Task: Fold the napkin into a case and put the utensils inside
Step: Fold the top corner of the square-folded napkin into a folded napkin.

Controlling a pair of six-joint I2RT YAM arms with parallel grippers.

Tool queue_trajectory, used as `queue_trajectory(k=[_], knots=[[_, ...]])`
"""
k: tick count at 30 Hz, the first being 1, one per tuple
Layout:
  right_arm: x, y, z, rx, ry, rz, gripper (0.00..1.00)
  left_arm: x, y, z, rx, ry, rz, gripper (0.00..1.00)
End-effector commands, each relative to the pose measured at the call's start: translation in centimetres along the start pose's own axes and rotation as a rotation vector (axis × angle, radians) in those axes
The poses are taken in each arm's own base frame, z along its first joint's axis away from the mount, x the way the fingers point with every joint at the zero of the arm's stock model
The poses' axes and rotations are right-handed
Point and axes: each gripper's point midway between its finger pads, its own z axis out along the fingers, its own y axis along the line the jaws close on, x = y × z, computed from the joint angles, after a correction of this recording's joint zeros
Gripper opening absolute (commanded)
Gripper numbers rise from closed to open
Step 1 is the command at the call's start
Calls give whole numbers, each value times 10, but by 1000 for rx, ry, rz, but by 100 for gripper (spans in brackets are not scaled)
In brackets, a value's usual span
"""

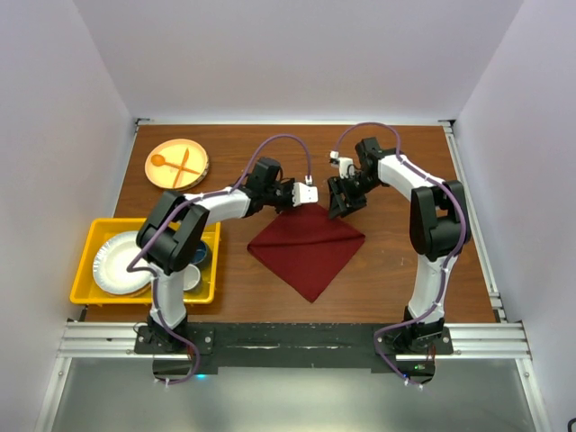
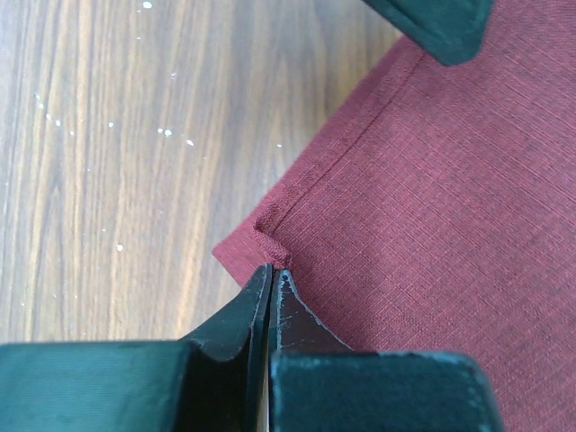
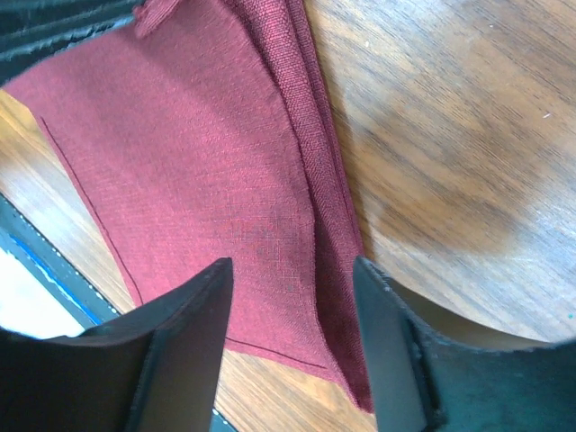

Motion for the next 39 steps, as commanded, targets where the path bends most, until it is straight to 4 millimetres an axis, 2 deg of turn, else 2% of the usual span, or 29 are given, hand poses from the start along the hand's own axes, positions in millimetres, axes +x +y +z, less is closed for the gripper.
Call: queue_trajectory(k=[1, 4, 5, 6, 7, 8, 9, 12, 15, 18, 19, 24, 27, 30, 33, 35, 36, 39], knots=[[-2, -7, 1, 23, 13, -23, 54, -12, 27, 1, -60, -32, 57, 0], [1, -10, 2, 33, 25, -29, 53, -7, 32, 1, -83, -17, 50, 1], [2, -11, 2, 34, 28, -35, 52, -8, 35, 1, -90, -18, 39, 6], [4, -12, 3, 38, 34, -40, 50, -9, 36, 0, -93, -16, 34, 17], [5, -14, 4, 41, 39, -50, 49, -8, 36, -2, -96, -10, 21, 19], [7, -17, 5, 53, 44, -54, 48, -13, 39, -7, -109, -12, 2, 23], [9, -19, 6, 59, 50, -60, 47, -13, 41, -12, -118, -11, -18, 32], [15, -25, 10, 71, 65, -81, 43, -22, 44, -35, -144, -23, -106, 43], [23, -26, 13, 64, 83, -85, 37, -31, 39, -60, -152, -39, -199, 47], [36, -23, 14, 52, 100, -80, 33, -33, 27, -81, -150, -38, -307, 48], [39, -22, 13, 50, 101, -76, 31, -31, 15, -87, -119, -19, -371, 48], [60, -10, 10, 18, 107, -36, 26, -19, -26, -98, -8, 0, -526, 49], [62, 1, 6, -10, 90, -5, 31, -20, -41, -99, 43, -10, -572, 50], [56, 7, -3, -16, 60, -4, 40, -19, -46, -94, 82, 3, -608, 52], [40, 10, -17, -10, 5, -25, 49, -17, -46, -89, 100, 11, -657, 56], [31, 9, -26, 8, -23, -59, 51, -15, -49, -85, 118, 17, -699, 57], [13, 11, -37, 27, -71, -111, 51, -18, -50, -85, 127, 3, -731, 58], [2, 25, -46, -25, -108, -137, 50, -34, -47, -86, 142, -71, -752, 57]])
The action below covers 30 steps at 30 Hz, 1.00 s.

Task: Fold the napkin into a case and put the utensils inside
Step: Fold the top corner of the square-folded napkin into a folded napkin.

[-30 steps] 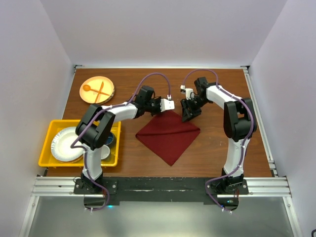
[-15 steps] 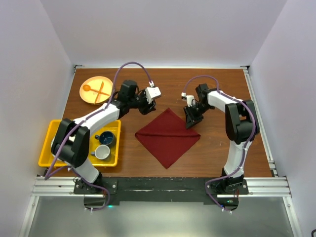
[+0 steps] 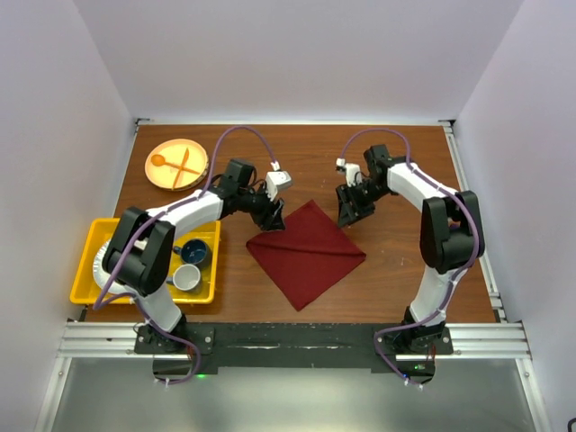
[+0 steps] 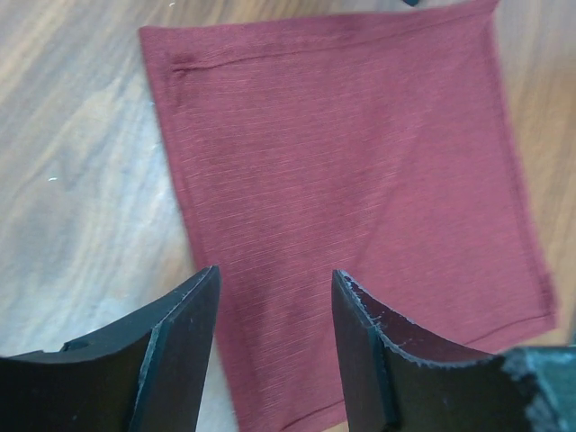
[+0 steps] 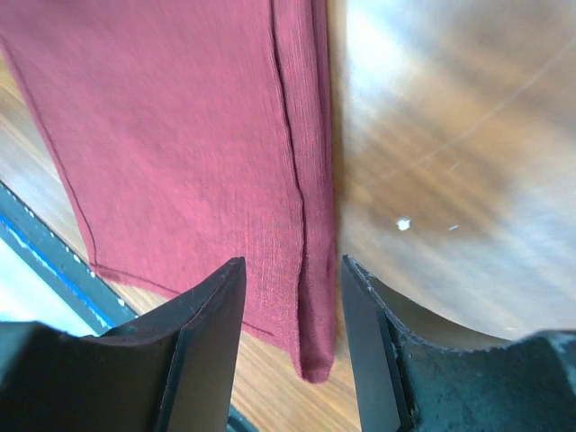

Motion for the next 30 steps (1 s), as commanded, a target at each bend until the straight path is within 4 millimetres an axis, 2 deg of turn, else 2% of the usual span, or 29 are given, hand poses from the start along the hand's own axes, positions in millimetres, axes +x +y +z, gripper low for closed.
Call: queue_trajectory(k=[1, 3, 6, 9, 14, 18, 20, 23, 24, 25, 30], knots=[[-39, 26, -32, -59, -136, -96, 49, -33, -13, -6, 72, -120, -73, 57], [-38, 32, -29, -78, -140, -89, 50, -36, -12, -3, 71, -141, -94, 55], [-43, 30, -23, -81, -158, -63, 49, -38, 0, 4, 33, -136, -124, 52], [-51, 23, -20, -60, -171, -60, 41, -46, 12, 10, 6, -155, -116, 48], [-45, 15, -9, -60, -119, -58, 32, -54, 25, 23, 9, -155, -135, 43], [-33, 23, -12, -89, -101, -51, 29, -59, 25, 29, 41, -160, -141, 37], [-32, 36, -18, -135, -111, -44, 29, -58, 20, 30, 63, -158, -179, 33], [-26, 50, -23, -171, -120, -33, 31, -53, 10, 26, 91, -153, -211, 33], [-22, 51, -20, -171, -109, -21, 32, -58, 11, 24, 84, -177, -193, 34], [-21, 53, -20, -174, -112, -19, 32, -54, 8, 23, 80, -176, -212, 35], [-28, 48, -8, -168, -124, -12, 32, -57, 16, 31, 68, -205, -246, 38]])
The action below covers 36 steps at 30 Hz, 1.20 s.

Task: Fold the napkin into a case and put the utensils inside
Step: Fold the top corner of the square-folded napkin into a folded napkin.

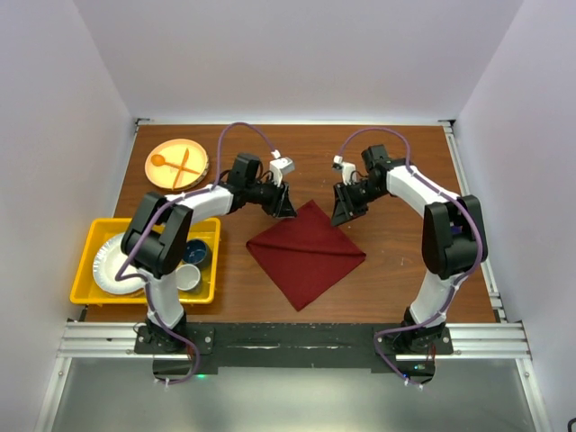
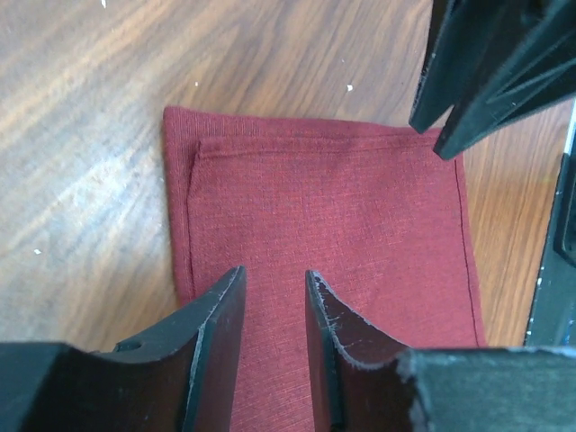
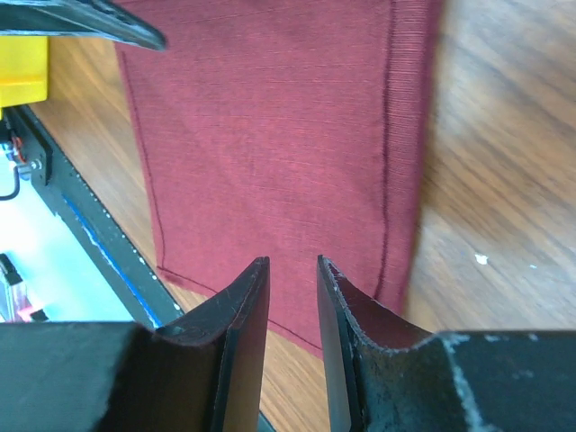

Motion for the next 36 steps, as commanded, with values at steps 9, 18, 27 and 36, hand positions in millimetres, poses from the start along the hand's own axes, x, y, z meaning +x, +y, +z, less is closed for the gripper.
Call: queue_trajectory(k=[9, 18, 27, 36], knots=[[-8, 23, 18, -86, -36, 20, 31, -25, -21, 9, 137, -83, -100, 26], [18, 4, 45, -74, 26, 47, 30, -3, -36, 12, 205, -39, -177, 19], [12, -26, 65, 5, 31, 76, 28, 37, -16, 29, 173, 30, -304, 16], [-15, -47, 60, 82, -16, 51, 28, 33, 19, 38, 103, 25, -308, 16]])
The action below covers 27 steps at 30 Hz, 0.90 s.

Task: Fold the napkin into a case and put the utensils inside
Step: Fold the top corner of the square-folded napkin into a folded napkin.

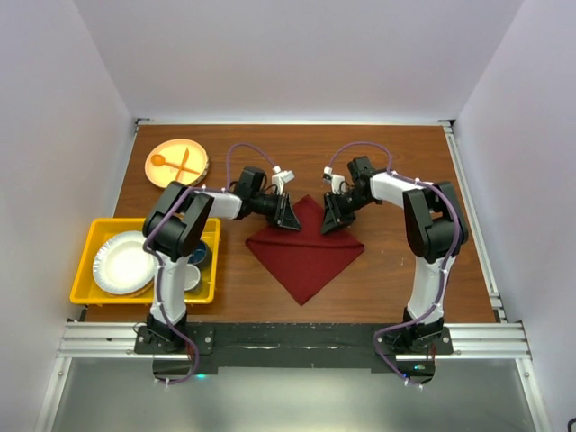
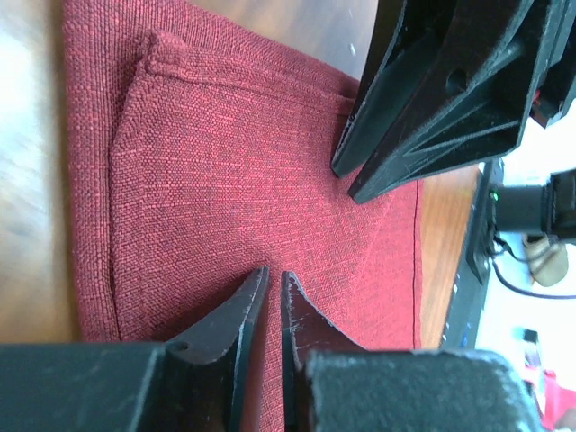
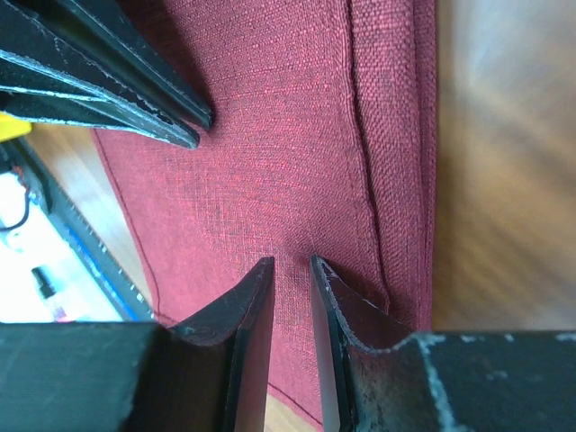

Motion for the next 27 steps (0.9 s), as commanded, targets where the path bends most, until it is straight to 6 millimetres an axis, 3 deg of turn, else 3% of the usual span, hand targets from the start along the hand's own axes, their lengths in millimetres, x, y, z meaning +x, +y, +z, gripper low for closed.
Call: queue_trajectory(k=[1, 4, 9, 12, 14, 18, 20, 21, 22, 27], knots=[[-35, -21, -7, 108, -79, -70, 28, -26, 8, -4, -8, -50, 61, 17], [-36, -4, -15, 57, -77, -85, 31, -37, -20, -14, 81, -59, 161, 24], [-40, 61, -53, -120, -160, -125, 37, -37, -73, -41, 188, -77, 231, 34], [-33, 81, -57, -179, -173, -49, 38, -25, -90, -51, 212, -91, 189, 46], [-24, 90, -48, -220, -157, -24, 40, -18, -98, -51, 228, -108, 174, 52], [-19, 99, -30, -284, -145, 55, 45, -6, -107, -40, 253, -107, 70, 72], [-15, 100, -24, -318, -129, 106, 52, 1, -110, -34, 272, -105, 15, 77], [-16, 99, -21, -328, -133, 104, 54, 2, -111, -34, 282, -111, 3, 90], [-14, 95, -15, -329, -122, 123, 55, 0, -112, -34, 294, -129, 10, 96], [-3, 84, 0, -345, -72, 140, 55, 12, -97, -24, 305, -114, -102, 100]])
